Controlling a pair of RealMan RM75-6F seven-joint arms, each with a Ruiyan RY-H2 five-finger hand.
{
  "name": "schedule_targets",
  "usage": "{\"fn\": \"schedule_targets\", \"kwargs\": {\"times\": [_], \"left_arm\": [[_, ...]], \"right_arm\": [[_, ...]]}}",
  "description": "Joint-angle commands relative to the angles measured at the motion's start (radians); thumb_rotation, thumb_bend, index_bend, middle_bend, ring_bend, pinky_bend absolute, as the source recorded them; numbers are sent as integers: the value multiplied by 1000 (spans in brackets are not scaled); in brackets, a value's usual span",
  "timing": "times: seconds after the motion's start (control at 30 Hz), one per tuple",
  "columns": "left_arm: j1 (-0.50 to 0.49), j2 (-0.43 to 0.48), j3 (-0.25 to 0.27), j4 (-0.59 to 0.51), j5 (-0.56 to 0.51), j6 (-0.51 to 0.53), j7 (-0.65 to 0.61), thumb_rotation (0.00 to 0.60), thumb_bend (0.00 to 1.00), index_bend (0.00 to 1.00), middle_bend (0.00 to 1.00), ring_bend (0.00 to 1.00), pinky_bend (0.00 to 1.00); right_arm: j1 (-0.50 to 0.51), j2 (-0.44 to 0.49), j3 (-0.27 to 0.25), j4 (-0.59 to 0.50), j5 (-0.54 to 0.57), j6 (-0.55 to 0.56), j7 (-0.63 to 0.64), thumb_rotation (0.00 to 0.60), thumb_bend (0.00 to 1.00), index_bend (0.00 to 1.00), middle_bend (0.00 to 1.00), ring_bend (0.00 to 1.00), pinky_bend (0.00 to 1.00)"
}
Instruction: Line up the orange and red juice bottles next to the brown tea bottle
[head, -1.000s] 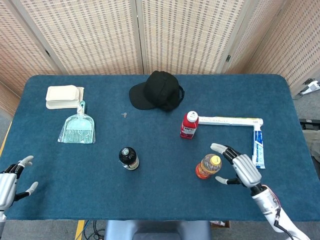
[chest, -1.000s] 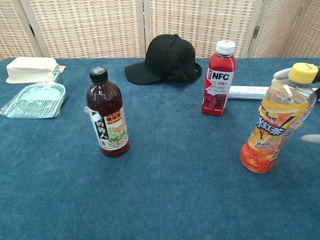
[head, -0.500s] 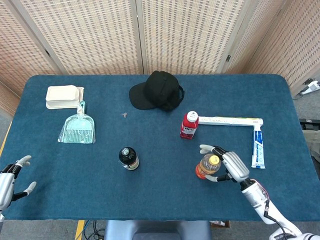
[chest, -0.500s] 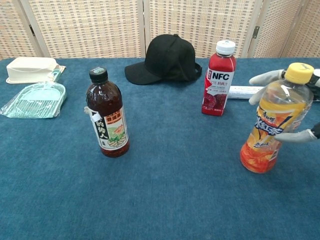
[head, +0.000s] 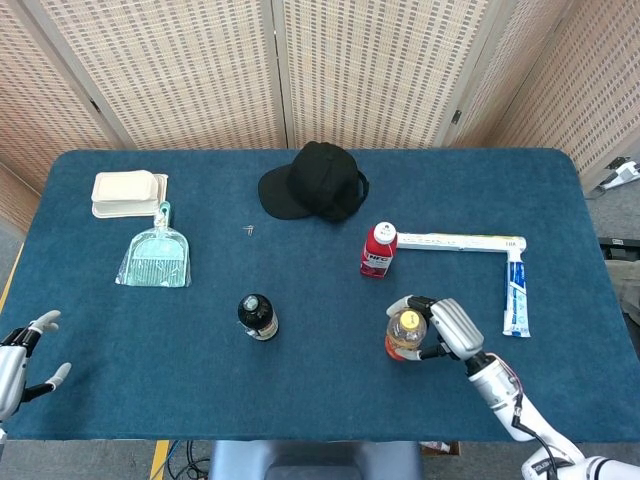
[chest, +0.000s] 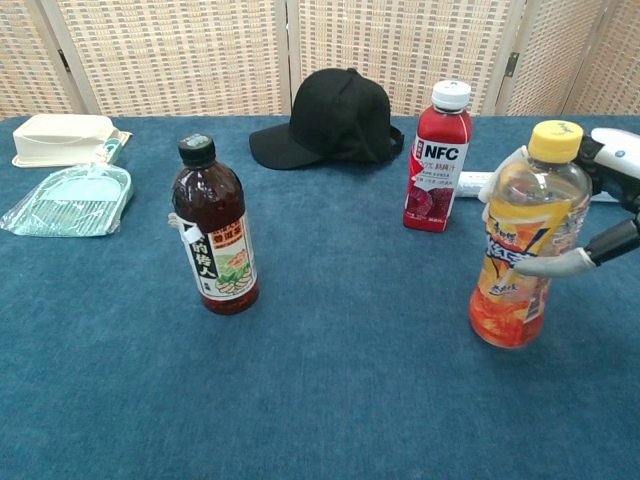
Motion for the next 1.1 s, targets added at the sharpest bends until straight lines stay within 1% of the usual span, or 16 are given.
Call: {"fn": "schedule_targets", "kwargs": {"times": [0.03, 0.2, 0.4, 0.83, 1.1], "left_arm": [[1, 1, -1, -2, -1, 2, 0, 600, 206, 332, 332, 344, 554], [2, 3, -3, -1, -5, 1, -2, 600, 206, 331, 332, 344, 554], [3, 5, -5, 0, -9, 1, -3, 600, 206, 332, 332, 344, 554], [5, 7, -13, 6, -23, 1, -9, 600, 206, 333, 332, 345, 554], [6, 11, -22, 15, -42, -4, -22, 600, 206, 344, 332, 346, 554]], "right_arm": [[14, -4, 8, -12, 1, -7, -10, 600, 164, 504, 533, 465, 658], [45, -14, 27, -28, 4, -25, -35, 600, 184, 504, 533, 465, 658], [87, -53, 60, -20, 13, -36, -49, 600, 187, 504, 533, 465, 658], [186, -174, 106, 83, 40, -86, -7, 600, 187, 504, 527, 465, 658], [243, -244, 118, 140, 45, -109, 29, 600, 187, 504, 527, 465, 658]]}}
